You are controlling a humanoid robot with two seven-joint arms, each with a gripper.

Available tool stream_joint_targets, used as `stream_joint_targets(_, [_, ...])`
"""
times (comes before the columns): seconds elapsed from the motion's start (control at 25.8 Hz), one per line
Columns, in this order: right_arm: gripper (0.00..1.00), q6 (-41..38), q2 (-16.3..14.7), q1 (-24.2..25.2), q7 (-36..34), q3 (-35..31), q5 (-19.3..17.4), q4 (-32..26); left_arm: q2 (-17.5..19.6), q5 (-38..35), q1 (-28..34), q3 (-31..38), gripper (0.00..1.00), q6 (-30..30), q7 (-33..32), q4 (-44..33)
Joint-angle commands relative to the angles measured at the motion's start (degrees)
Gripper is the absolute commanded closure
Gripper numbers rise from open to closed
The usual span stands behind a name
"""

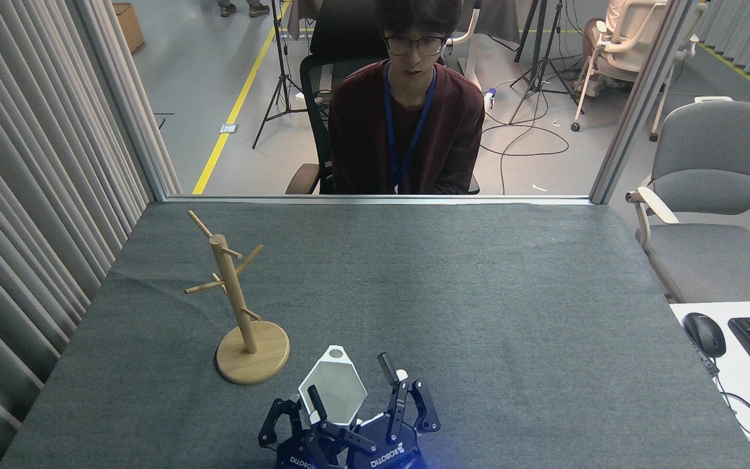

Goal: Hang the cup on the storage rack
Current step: 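Grasp the cup with the left gripper beside the right gripper, then open the right gripper and withdraw it from the cup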

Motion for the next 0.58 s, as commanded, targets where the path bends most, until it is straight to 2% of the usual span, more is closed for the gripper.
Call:
stream_joint_targets(0.0, [0.02,1.7,0.6,-1.7,-0.8,-5.1,-6.4,-6.0,-0.2,-0.1,0.0,0.0,0.68,-0.1,0.0,0.0])
stream_joint_targets(0.08, [0.02,5.9,0.7,-6.9,1.2,-15.2,-18.2,-3.6,-0.2,-0.1,0.0,0.0,0.68,-0.1,0.0,0.0])
stream_joint_targets(0.12, [0.02,7.6,0.4,-8.8,3.2,-19.9,-22.4,-0.1,-0.2,-0.1,0.1,0.0,0.68,-0.1,0.0,0.0])
stream_joint_targets(0.16, [0.02,8.5,-0.2,-10.3,5.0,-23.7,-24.5,4.1,-0.2,-0.1,0.2,0.0,0.68,-0.1,0.1,0.0])
stream_joint_targets(0.19, [0.02,8.5,-0.8,-10.9,6.1,-25.9,-24.1,7.8,-0.2,-0.1,0.3,0.0,0.68,0.0,0.1,-0.1])
stream_joint_targets(0.23, [0.02,8.4,-2.8,-10.8,6.4,-26.7,-23.4,11.1,-0.2,-0.1,0.3,0.0,0.68,0.4,0.3,0.0])
stream_joint_targets(0.31, [0.02,8.4,-9.2,-8.7,6.3,-26.0,-19.7,13.5,0.0,-0.1,0.3,0.3,0.68,2.0,0.3,0.0])
stream_joint_targets(0.35, [0.02,8.3,-11.0,-6.4,6.3,-24.8,-18.3,13.6,0.0,-0.1,0.2,0.6,0.68,2.5,0.3,-0.1])
stream_joint_targets(0.43, [0.02,7.9,-11.7,-2.4,6.2,-22.9,-16.6,13.5,0.4,-0.1,0.3,2.6,0.68,3.1,0.3,-1.0])
stream_joint_targets(0.54, [0.02,7.9,-11.8,-2.1,5.9,-22.8,-16.5,13.5,1.4,-0.5,0.6,7.0,0.68,5.6,0.3,-3.3])
